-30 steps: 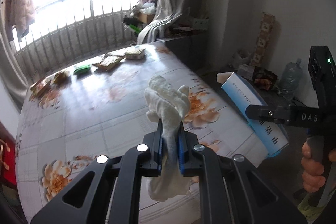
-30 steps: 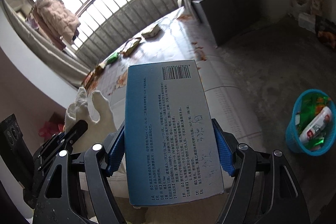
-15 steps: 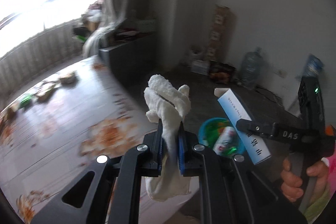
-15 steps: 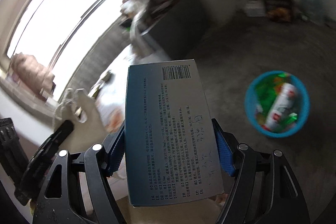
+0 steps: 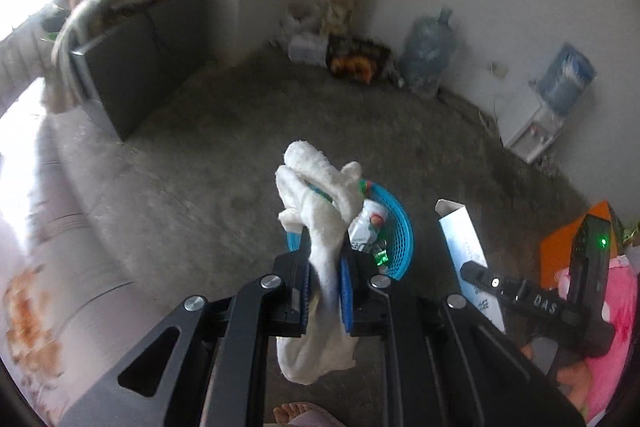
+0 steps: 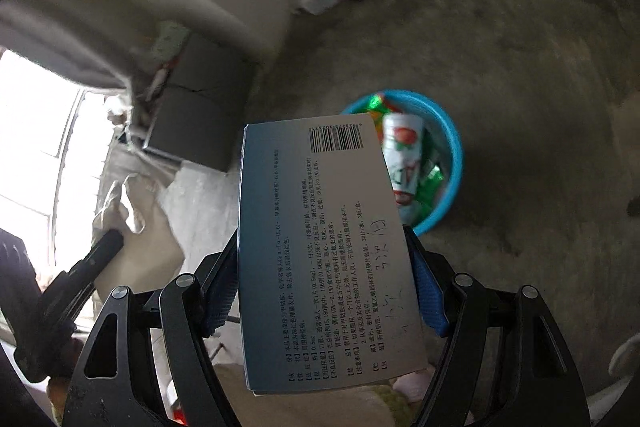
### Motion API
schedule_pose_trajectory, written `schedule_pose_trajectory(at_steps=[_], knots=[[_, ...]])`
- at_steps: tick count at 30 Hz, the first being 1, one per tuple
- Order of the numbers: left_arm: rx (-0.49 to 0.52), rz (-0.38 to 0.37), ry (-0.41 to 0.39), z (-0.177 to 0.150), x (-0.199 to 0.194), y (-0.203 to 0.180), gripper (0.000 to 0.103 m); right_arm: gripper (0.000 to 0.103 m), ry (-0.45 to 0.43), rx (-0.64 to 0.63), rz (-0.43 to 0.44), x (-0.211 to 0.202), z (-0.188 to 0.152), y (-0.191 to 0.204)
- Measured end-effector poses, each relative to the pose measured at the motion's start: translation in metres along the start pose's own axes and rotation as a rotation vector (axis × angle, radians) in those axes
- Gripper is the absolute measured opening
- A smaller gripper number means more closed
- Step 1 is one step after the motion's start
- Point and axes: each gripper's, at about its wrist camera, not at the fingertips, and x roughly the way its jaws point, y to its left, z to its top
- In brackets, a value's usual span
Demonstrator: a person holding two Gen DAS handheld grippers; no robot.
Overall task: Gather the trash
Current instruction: 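Carry the glove and box with both tools over the blue basket, then open both tools to drop the glove and box into the basket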
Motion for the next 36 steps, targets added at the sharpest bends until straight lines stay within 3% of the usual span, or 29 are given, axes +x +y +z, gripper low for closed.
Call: schedule_pose_trajectory(at_steps=[4, 10, 11, 12, 13, 14, 17, 24, 29, 32, 36], knots=[[-0.008, -0.013, 0.077, 0.013, 0.050, -0.009, 0.012, 0.070, 0.043, 0.049, 0.032, 0.022, 0.009, -0.013], [-0.002, -0.016, 0.106, 0.029, 0.098, -0.019, 0.014, 0.071, 0.025, 0.103, 0.016, 0.045, 0.034, -0.025], [0.001, -0.018, 0.107, 0.031, 0.107, -0.020, 0.018, 0.072, 0.011, 0.116, 0.009, 0.053, 0.040, -0.027], [0.003, -0.018, 0.118, 0.034, 0.119, -0.021, 0.036, 0.072, -0.002, 0.123, 0.000, 0.058, 0.042, -0.031], [0.001, -0.013, 0.130, 0.034, 0.124, -0.020, 0.061, 0.074, -0.010, 0.130, -0.011, 0.067, 0.047, -0.034], [-0.008, 0.006, 0.145, 0.036, 0.134, -0.019, 0.067, 0.079, -0.011, 0.136, -0.027, 0.078, 0.051, -0.040], [-0.037, 0.039, 0.159, 0.037, 0.142, -0.014, 0.069, 0.080, 0.058, 0.169, -0.074, 0.111, 0.053, -0.059], [-0.066, 0.036, 0.078, 0.038, 0.095, 0.001, 0.071, 0.080, 0.071, 0.191, -0.079, 0.110, 0.040, -0.074], [-0.062, 0.015, -0.011, 0.037, 0.035, 0.002, 0.073, 0.080, 0.020, 0.164, -0.070, 0.075, 0.033, -0.065], [-0.046, -0.008, -0.099, 0.026, -0.020, 0.006, 0.078, 0.080, -0.023, 0.059, -0.044, 0.045, 0.025, -0.040], [-0.045, -0.002, -0.208, -0.004, -0.090, 0.022, 0.095, 0.081, -0.072, -0.214, -0.033, -0.007, -0.003, 0.019]])
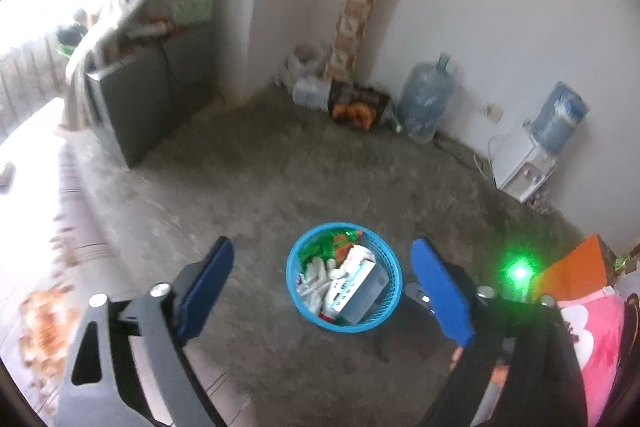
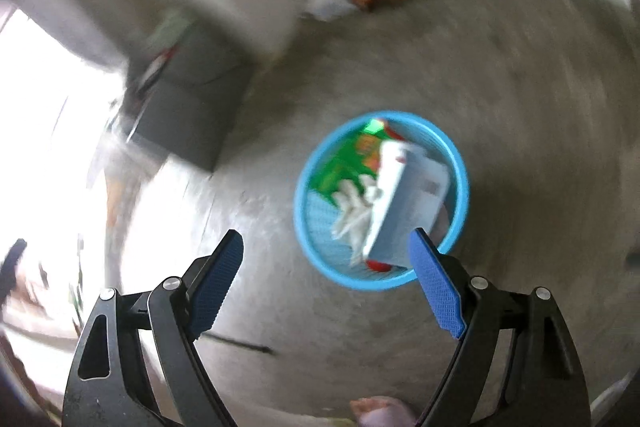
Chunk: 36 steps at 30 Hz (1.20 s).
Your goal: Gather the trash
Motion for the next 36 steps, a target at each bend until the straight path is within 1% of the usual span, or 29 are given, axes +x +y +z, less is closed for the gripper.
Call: schedule_pose_trajectory(at_steps=[1, 2, 4, 5, 7, 8, 10, 11, 13, 14, 15, 16, 18, 19, 20, 22, 24, 27, 29, 31, 32, 36], knots=[[-0.004, 0.015, -0.023, -0.008, -0.020, 0.007, 0.098, 0.084, -0.014, -0.078, 0.008, -0.015, -0.006, 0.019], [-0.008, 0.028, -0.039, -0.015, -0.036, 0.014, 0.098, 0.087, -0.025, -0.129, 0.011, -0.025, -0.011, 0.033], [-0.033, 0.079, -0.069, -0.033, -0.073, 0.032, 0.098, 0.093, -0.061, -0.271, 0.016, -0.053, -0.028, 0.067], [-0.046, 0.101, -0.080, -0.041, -0.085, 0.039, 0.098, 0.095, -0.090, -0.363, 0.025, -0.070, -0.042, 0.090], [-0.102, 0.164, -0.103, -0.062, -0.122, 0.057, 0.098, 0.095, -0.113, -0.471, 0.041, -0.091, -0.061, 0.120], [-0.126, 0.187, -0.113, -0.071, -0.134, 0.065, 0.098, 0.095, -0.121, -0.520, 0.055, -0.102, -0.073, 0.135], [-0.201, 0.270, -0.127, -0.093, -0.164, 0.083, 0.098, 0.095, -0.126, -0.599, 0.082, -0.114, -0.092, 0.160], [-0.231, 0.295, -0.130, -0.104, -0.174, 0.089, 0.098, 0.095, -0.126, -0.627, 0.102, -0.119, -0.101, 0.170], [-0.284, 0.362, -0.134, -0.122, -0.192, 0.101, 0.098, 0.095, -0.121, -0.676, 0.133, -0.125, -0.121, 0.189], [-0.314, 0.412, -0.143, -0.135, -0.203, 0.108, 0.098, 0.095, -0.112, -0.705, 0.144, -0.129, -0.134, 0.202], [-0.328, 0.437, -0.145, -0.141, -0.209, 0.110, 0.098, 0.095, -0.105, -0.725, 0.152, -0.130, -0.140, 0.207], [-0.353, 0.484, -0.143, -0.152, -0.218, 0.114, 0.098, 0.095, -0.097, -0.750, 0.156, -0.131, -0.148, 0.215], [-0.375, 0.563, -0.131, -0.164, -0.228, 0.116, 0.098, 0.095, -0.099, -0.817, 0.131, -0.133, -0.165, 0.231], [-0.380, 0.606, -0.135, -0.171, -0.234, 0.117, 0.098, 0.095, -0.112, -0.851, 0.107, -0.134, -0.173, 0.237], [-0.385, 0.627, -0.144, -0.176, -0.238, 0.117, 0.098, 0.095, -0.132, -0.899, 0.073, -0.135, -0.184, 0.245], [-0.406, 0.665, -0.163, -0.189, -0.247, 0.118, 0.098, 0.095, -0.151, -0.960, 0.032, -0.134, -0.201, 0.254], [-0.418, 0.686, -0.160, -0.199, -0.251, 0.123, 0.098, 0.095, -0.144, -0.995, 0.007, -0.131, -0.213, 0.258], [-0.446, 0.738, -0.126, -0.214, -0.253, 0.125, 0.098, 0.095, -0.096, -1.017, -0.007, -0.124, -0.224, 0.263], [-0.504, 0.733, -0.076, -0.226, -0.251, 0.129, 0.098, 0.095, -0.059, -1.013, -0.024, -0.121, -0.230, 0.264], [-0.582, 0.696, -0.013, -0.239, -0.246, 0.135, 0.098, 0.095, -0.039, -1.010, -0.042, -0.118, -0.236, 0.263], [-0.602, 0.688, 0.009, -0.242, -0.242, 0.136, 0.098, 0.095, -0.028, -1.008, -0.054, -0.116, -0.236, 0.263], [-0.612, 0.700, 0.080, -0.254, -0.233, 0.136, 0.098, 0.095, -0.010, -1.005, -0.070, -0.113, -0.239, 0.265]])
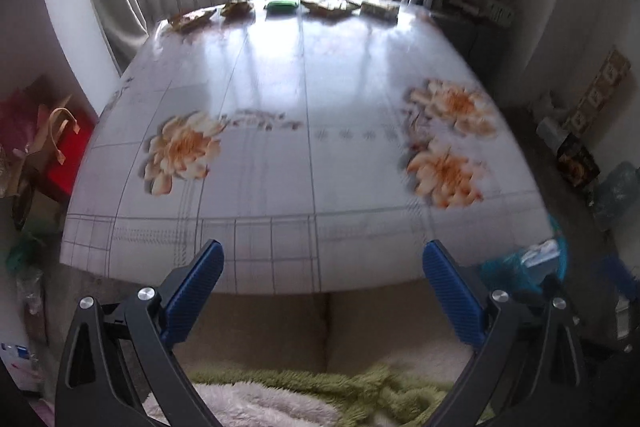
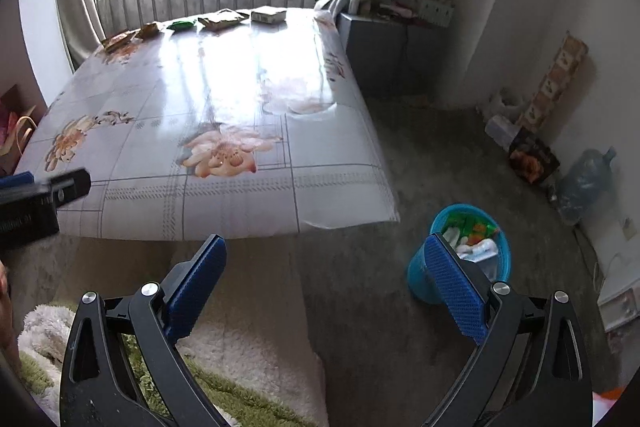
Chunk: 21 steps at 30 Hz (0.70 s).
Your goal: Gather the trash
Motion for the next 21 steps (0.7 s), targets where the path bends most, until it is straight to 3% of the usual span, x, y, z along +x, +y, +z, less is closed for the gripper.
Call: schedule_pose_trajectory(at_steps=[21], knots=[[0.018, 0.014, 0.020, 0.006, 0.007, -0.006, 0.098, 0.095, 0.049, 0.030, -0.048, 0.015, 0.000, -0.016]])
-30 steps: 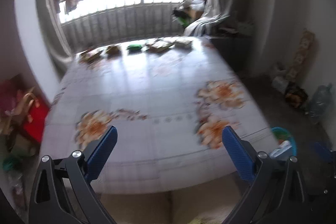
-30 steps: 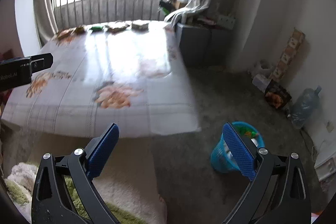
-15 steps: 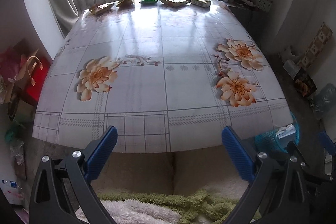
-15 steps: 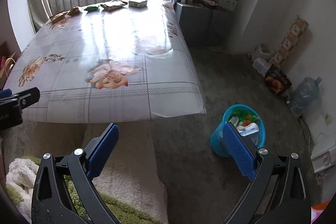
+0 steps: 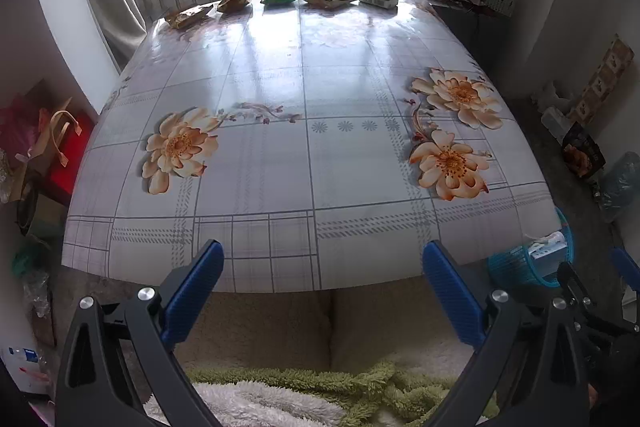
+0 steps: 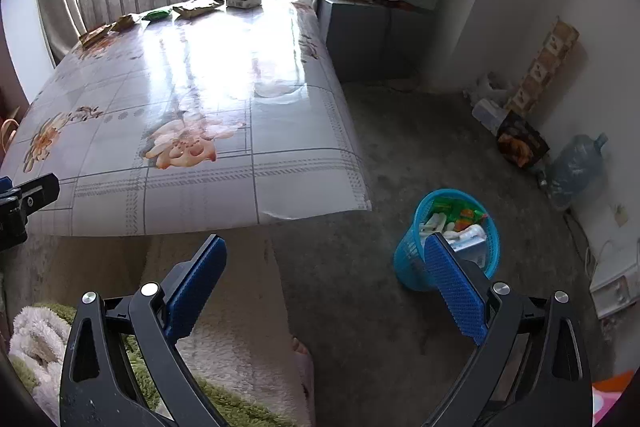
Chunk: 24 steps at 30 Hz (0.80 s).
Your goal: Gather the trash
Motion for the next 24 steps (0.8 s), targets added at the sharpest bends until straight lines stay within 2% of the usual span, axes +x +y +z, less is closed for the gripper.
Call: schedule_pose_trajectory(at_steps=[24], knots=[[0.019, 0.003, 0.010, 0.001, 0.001, -0.010, 0.098, 0.095, -0.006, 0.003, -0.006, 0.001, 0.003, -0.004]])
